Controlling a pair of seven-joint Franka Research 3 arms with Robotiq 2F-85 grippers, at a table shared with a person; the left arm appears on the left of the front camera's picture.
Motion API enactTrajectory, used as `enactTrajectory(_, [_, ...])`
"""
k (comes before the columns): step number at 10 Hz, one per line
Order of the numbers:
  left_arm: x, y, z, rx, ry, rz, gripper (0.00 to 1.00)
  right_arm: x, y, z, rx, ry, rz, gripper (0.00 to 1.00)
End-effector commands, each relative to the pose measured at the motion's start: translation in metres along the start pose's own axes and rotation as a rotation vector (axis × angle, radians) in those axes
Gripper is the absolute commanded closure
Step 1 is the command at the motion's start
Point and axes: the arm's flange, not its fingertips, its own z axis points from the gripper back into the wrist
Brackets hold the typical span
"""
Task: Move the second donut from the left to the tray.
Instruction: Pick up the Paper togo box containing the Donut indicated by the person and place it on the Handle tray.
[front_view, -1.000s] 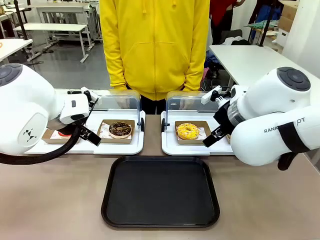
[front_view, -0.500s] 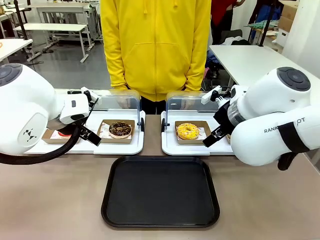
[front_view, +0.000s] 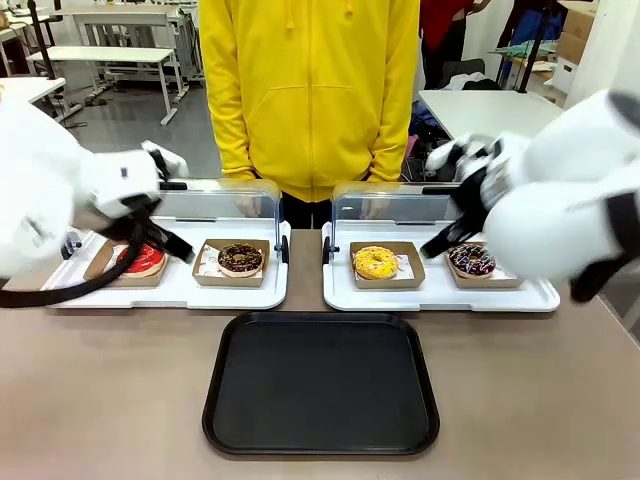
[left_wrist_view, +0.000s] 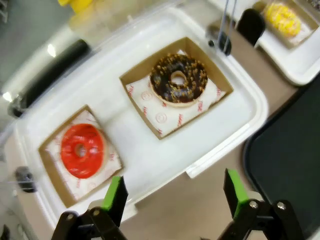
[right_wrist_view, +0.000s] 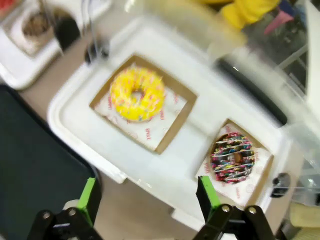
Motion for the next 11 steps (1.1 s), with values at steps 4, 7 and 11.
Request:
enactTrajectory(4, [-0.011,0.140,0.114,-0.316,-0.109,-0.230,0.00,-0.055,-0.162,0.141,0.275,-0.216,-0.031,0.00])
enactTrajectory(7, [-0.043,0.197,0.134,-0.391,-0.244,-0.335,0.00,-0.101,-0.232,0.156,0.385,-0.290,-0.028,0.00])
enactTrajectory(11, [-0.062,0.211,0.139,-0.438,-0.420,-0.401,0.00,-0.127,-0.259,0.163,0.439,-0.412,-0.002,0.00])
